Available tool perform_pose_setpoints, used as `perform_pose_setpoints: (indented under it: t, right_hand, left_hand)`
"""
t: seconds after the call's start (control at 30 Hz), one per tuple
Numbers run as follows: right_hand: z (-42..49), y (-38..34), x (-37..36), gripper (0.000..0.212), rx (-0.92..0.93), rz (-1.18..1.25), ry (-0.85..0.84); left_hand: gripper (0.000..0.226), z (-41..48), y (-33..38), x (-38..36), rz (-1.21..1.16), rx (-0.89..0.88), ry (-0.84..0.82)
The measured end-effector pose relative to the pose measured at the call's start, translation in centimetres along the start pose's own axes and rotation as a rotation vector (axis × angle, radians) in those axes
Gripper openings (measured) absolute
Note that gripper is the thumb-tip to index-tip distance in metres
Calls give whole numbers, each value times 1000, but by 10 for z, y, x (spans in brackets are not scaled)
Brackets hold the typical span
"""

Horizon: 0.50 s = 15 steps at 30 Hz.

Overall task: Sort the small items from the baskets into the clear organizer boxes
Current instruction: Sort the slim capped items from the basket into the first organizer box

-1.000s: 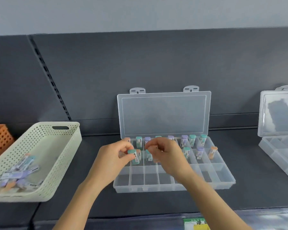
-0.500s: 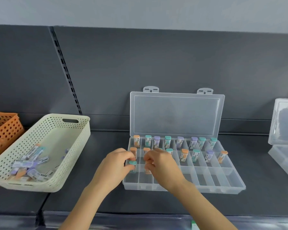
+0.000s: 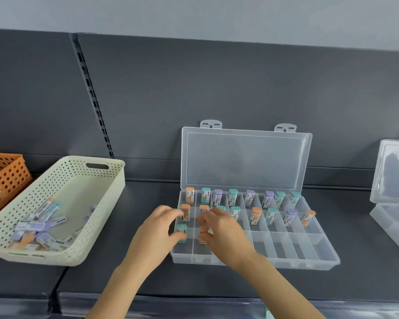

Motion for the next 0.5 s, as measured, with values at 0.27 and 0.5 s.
perform_pose_setpoints:
  t: [0.27, 0.5]
  right_hand:
    - [-16, 2, 36, 22, -149, 272, 166]
    - [-33, -16, 42, 29, -136, 457, 67]
  left_hand:
    - [17, 3, 34, 24, -754, 193, 246]
    - [22, 26, 79, 4, -1198, 528, -9]
Point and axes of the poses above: each hand's wrist, its own z-axis towards the middle knuckle, its own x-axis out of the back of the hand, y = z × x, the point moved 1 cm from there along z, towards the middle knuckle, and after that the axes turned 3 degrees about -z, right-handed, at the moved point
